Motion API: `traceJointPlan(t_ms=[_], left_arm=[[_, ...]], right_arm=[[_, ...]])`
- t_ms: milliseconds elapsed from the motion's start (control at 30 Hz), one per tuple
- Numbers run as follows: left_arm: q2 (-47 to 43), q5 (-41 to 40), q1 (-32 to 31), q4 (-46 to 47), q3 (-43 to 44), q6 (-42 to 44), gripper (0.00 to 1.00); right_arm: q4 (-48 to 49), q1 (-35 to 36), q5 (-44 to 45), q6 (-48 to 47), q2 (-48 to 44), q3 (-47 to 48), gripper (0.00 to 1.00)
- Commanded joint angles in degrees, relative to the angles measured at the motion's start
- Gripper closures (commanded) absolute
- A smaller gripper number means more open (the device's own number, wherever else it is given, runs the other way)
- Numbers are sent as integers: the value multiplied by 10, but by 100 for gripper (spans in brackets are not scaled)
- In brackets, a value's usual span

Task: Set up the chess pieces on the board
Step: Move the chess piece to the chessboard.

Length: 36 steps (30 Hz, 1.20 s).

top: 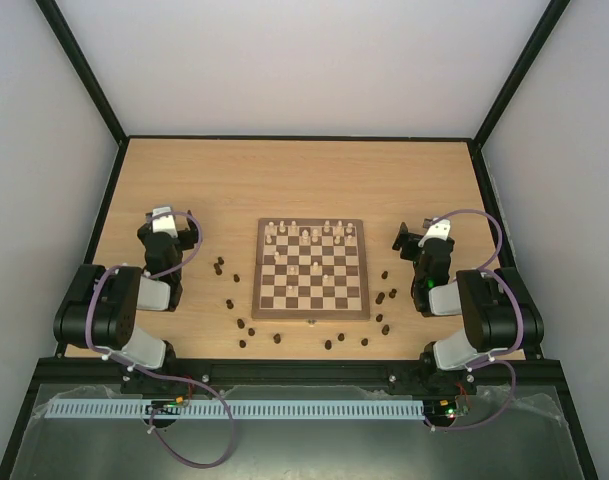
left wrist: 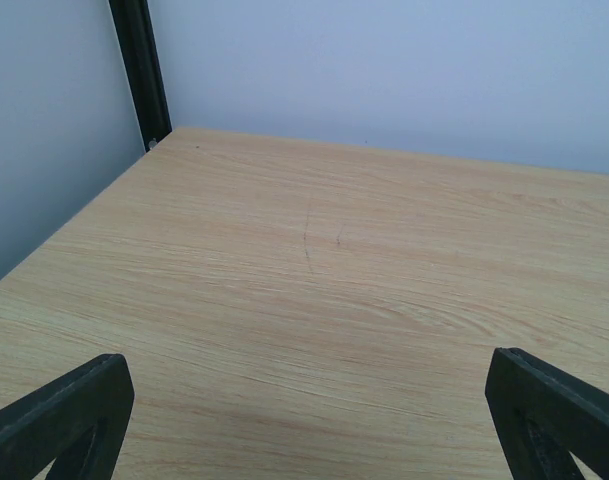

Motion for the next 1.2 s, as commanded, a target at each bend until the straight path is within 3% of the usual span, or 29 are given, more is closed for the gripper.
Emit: traceJointPlan(t_ms=[0,200,300,367,533,667,800,933,1067,1167], left_arm=[[-1,8,4,27,2,3,1],[-9,0,2,16,4,5,1],[-64,-54,-15,-147,71,-3,1],[-104,-55,-17,-202,93,-10,1],[-237,-47,-32,-342,145,-80,1],[-312,-42,-35,-387,181,-183,0],[-314,9,-38,-523,298,-275,0],[-288,47,-55,-696,413,-263,0],[-318,139,-56,-732,385,-268,1],[-347,245,-56,-725,346,-252,0]], right_arm=[[9,-2,3,-2,1,7,1],[12,-2,2,-3,1,5,1],[13,-2,3,-3,0,5,1],[1,-2,0,-4,-18,4,1],[-179,-1,-61,-12,-179,53,1],[-400,-1,-68,114,-280,172,1],[-565,-1,-164,202,-300,299,1],[-672,-1,-308,184,-272,378,1],[-708,-1,-352,251,-264,379,1],[-689,1,-486,267,-236,380,1]])
